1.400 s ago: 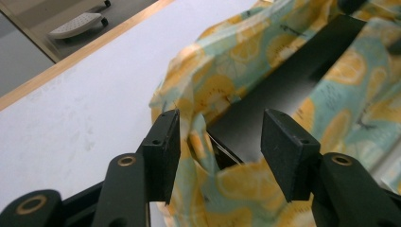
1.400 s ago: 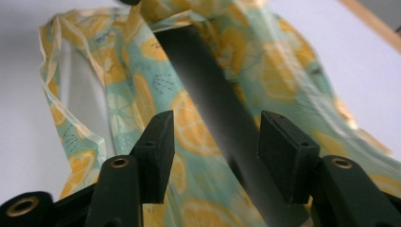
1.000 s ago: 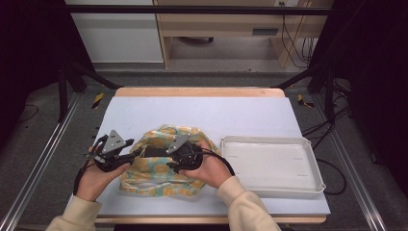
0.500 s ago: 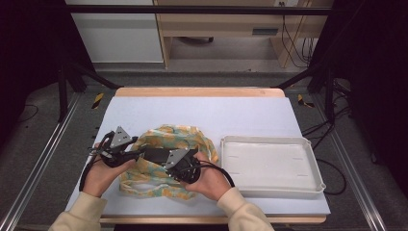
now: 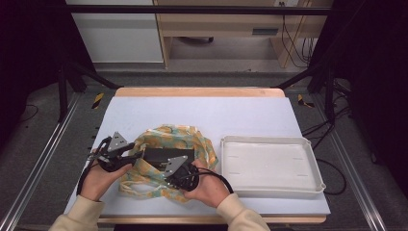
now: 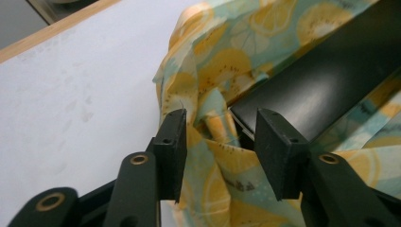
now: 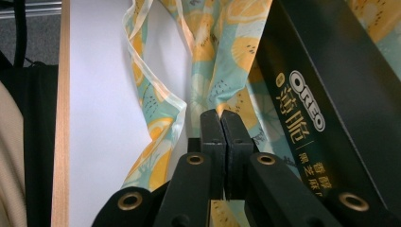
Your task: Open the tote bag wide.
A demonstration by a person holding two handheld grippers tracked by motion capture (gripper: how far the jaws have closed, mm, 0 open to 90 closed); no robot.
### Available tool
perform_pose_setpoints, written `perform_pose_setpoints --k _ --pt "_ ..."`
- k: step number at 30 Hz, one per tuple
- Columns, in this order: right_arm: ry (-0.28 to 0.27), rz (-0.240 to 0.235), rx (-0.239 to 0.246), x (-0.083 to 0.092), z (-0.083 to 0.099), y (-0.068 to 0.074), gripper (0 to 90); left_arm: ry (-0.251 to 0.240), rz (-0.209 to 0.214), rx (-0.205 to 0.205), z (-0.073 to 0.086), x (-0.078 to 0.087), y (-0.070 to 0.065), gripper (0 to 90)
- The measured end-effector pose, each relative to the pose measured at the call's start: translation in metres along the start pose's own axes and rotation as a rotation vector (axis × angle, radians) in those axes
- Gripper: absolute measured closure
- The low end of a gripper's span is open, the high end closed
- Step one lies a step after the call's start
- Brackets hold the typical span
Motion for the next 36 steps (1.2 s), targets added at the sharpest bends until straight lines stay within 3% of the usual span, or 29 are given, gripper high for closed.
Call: perform_pose_setpoints --k 5,13,25,27,32,36 --pt "0.001 -0.001 -0.001 0.000 0.000 0.002 89.3 0.072 0.012 0.019 0.015 -0.006 -0.001 61.7" --pt "0.013 0.001 -0.005 -0.004 0.004 0.003 90.0 0.138 0.045 0.025 0.028 -0.018 -0.006 74.0" --pt "0.090 0.005 -0.012 -0.016 0.020 0.007 89.9 0.152 0.059 0.023 0.038 -0.029 -0.006 79.9" --pt "0.086 0.010 -0.032 -0.015 0.020 0.006 84.8 0.152 0.057 0.019 0.038 -0.029 -0.007 80.0" --pt "0.056 0.041 -0.067 -0.003 0.019 -0.002 62.3 0.141 0.056 0.023 0.037 -0.028 -0.006 79.6" --pt "0.036 0.071 -0.096 0.013 0.021 -0.014 54.9 0.138 0.057 0.024 0.036 -0.027 -0.006 79.6"
Point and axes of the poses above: each handheld gripper's, and its own axes: x roughly backward along the jaws, z roughly out of its underside, y roughly to its left, the point moved 8 cm from there along -x, roughly forward along the jaws, and after that the axes turned 15 degrees about z, right-handed, at the moved point
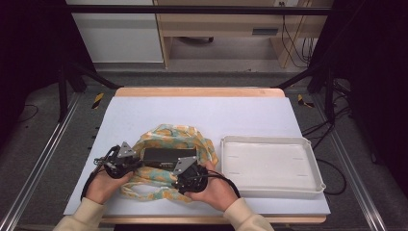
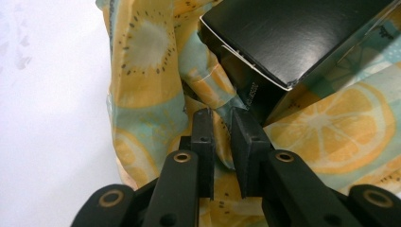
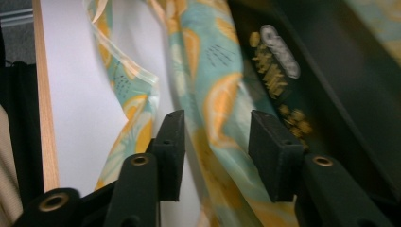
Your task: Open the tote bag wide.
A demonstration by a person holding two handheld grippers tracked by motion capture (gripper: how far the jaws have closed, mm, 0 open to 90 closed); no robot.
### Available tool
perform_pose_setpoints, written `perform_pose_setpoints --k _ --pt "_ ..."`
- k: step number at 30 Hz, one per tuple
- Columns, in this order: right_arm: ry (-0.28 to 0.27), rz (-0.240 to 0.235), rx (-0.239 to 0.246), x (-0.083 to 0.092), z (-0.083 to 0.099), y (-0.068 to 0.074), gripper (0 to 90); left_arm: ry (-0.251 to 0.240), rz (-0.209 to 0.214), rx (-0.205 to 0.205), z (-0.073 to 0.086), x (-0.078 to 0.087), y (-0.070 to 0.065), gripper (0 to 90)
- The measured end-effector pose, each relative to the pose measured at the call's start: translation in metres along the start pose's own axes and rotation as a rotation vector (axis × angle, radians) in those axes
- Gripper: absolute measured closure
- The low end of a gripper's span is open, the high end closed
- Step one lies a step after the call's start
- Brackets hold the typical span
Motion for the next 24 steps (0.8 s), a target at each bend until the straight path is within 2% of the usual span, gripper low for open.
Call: perform_pose_setpoints --k 7,15,18,24 --pt "-0.022 0.050 -0.068 0.020 0.006 -0.026 52.7 -0.004 0.000 -0.002 -0.001 0.001 -0.003 79.6" --pt "-0.039 0.071 -0.100 0.034 0.007 -0.039 54.5 -0.013 0.000 -0.010 0.000 0.005 -0.006 79.6" --pt "-0.053 0.081 -0.117 0.040 0.005 -0.044 60.9 -0.018 0.001 -0.008 0.000 0.006 -0.007 80.1" --pt "-0.072 0.147 -0.155 0.048 0.002 -0.059 82.0 -0.022 0.001 -0.014 0.000 0.009 -0.009 81.5"
Point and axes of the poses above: each handheld gripper's, and its own axes: x roughly backward along the jaws, z roughly out of its underside, y roughly to its left, the point moved 8 cm from there along -x, roughly forward along the jaws, and after that the axes turned 15 degrees about z, right-handed, at the moved point
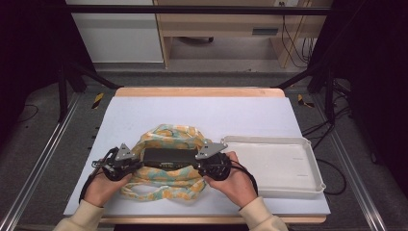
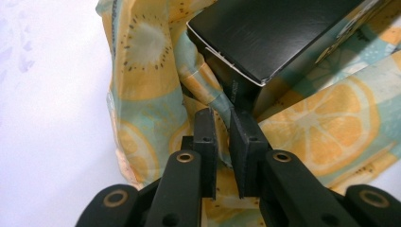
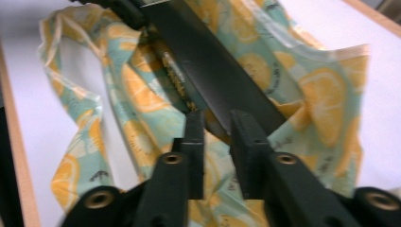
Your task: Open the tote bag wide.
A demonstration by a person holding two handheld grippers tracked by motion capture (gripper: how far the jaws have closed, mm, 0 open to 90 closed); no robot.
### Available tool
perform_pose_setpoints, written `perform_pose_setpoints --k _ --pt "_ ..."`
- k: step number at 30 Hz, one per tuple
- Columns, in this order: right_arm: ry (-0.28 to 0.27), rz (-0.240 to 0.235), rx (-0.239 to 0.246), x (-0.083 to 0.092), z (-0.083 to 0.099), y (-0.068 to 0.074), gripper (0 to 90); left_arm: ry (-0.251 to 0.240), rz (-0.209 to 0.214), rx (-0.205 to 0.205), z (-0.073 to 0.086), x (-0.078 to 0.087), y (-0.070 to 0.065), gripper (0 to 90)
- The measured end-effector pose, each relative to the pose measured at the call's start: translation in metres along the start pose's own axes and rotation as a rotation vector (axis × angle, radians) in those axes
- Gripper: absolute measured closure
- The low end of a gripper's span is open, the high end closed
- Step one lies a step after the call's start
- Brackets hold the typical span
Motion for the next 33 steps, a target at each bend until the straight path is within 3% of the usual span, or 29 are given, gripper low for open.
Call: perform_pose_setpoints --k 3,8,12,15,24,33 --pt "0.008 0.036 -0.018 -0.001 0.000 -0.005 89.1 -0.022 -0.002 0.003 -0.002 0.005 -0.002 83.3" --pt "0.025 0.070 -0.046 -0.006 0.005 -0.012 90.0 -0.086 -0.013 -0.018 -0.012 0.020 -0.010 88.9" --pt "0.024 0.059 -0.040 -0.010 0.006 -0.007 90.0 -0.137 0.001 -0.058 -0.024 0.024 -0.026 90.0" --pt "0.023 0.043 -0.026 -0.015 0.003 0.001 90.0 -0.144 0.014 -0.088 -0.029 0.018 -0.036 90.0" --pt "0.076 0.007 0.049 -0.035 0.012 0.027 90.0 -0.057 0.070 -0.104 -0.018 -0.006 -0.051 90.0" --pt "0.180 0.026 0.052 -0.043 0.041 0.021 90.0 0.046 0.089 -0.085 0.002 -0.022 -0.050 90.0"
Point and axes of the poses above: each handheld gripper's, and its own axes: x roughly backward along the jaws, z roughly out of its underside, y roughly to its left, the point moved 8 cm from there along -x, roughly forward along the jaws, and after that the axes turned 15 degrees about z, right-handed, at the moved point
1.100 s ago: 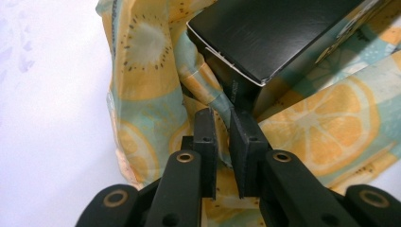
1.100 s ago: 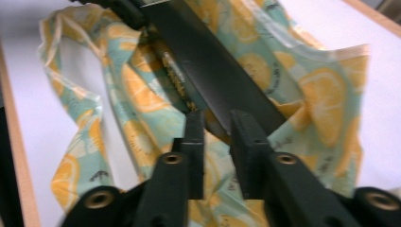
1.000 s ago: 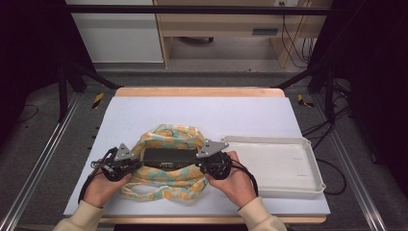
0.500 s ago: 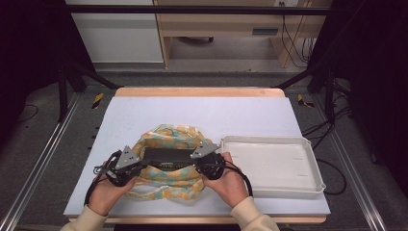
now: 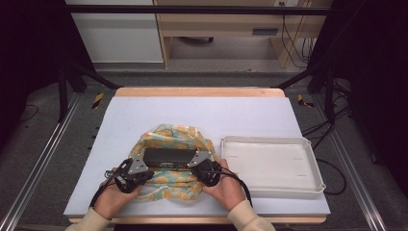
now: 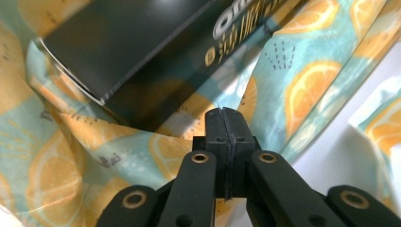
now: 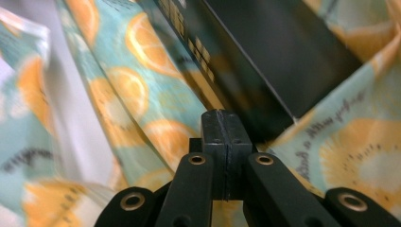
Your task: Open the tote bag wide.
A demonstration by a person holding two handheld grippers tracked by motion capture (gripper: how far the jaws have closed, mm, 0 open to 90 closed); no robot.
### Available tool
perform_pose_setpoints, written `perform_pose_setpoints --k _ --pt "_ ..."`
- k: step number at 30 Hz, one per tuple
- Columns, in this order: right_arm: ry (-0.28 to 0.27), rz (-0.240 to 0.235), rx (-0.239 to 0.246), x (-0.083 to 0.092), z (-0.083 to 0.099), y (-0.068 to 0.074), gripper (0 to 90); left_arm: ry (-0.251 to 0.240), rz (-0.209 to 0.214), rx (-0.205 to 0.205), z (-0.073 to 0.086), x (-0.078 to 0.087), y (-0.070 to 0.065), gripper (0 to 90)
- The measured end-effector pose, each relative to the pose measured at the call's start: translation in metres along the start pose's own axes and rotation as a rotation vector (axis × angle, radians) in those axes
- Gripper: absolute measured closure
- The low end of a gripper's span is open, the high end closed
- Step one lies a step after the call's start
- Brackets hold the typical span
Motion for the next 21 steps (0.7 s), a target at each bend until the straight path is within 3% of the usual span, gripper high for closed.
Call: perform_pose_setpoints --k 9,15,21 --pt "0.046 0.004 -0.017 -0.004 0.009 -0.005 90.0 0.004 -0.004 0.005 0.002 -0.001 0.002 90.0" --pt "0.003 -0.017 -0.055 0.009 0.001 -0.007 90.0 0.008 -0.008 0.001 0.002 -0.001 0.003 90.0" --pt "-0.066 0.013 -0.059 0.029 -0.019 -0.020 90.0 0.007 -0.011 0.003 0.002 -0.001 0.003 90.0"
Point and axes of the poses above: each handheld gripper's, and its own axes: x roughly backward along the jaws, z roughly out of its underside, y roughly to its left, the point moved 8 cm from there along -x, roughly forward along the jaws, and after that the axes turned 15 degrees about z, right-handed, at the moved point
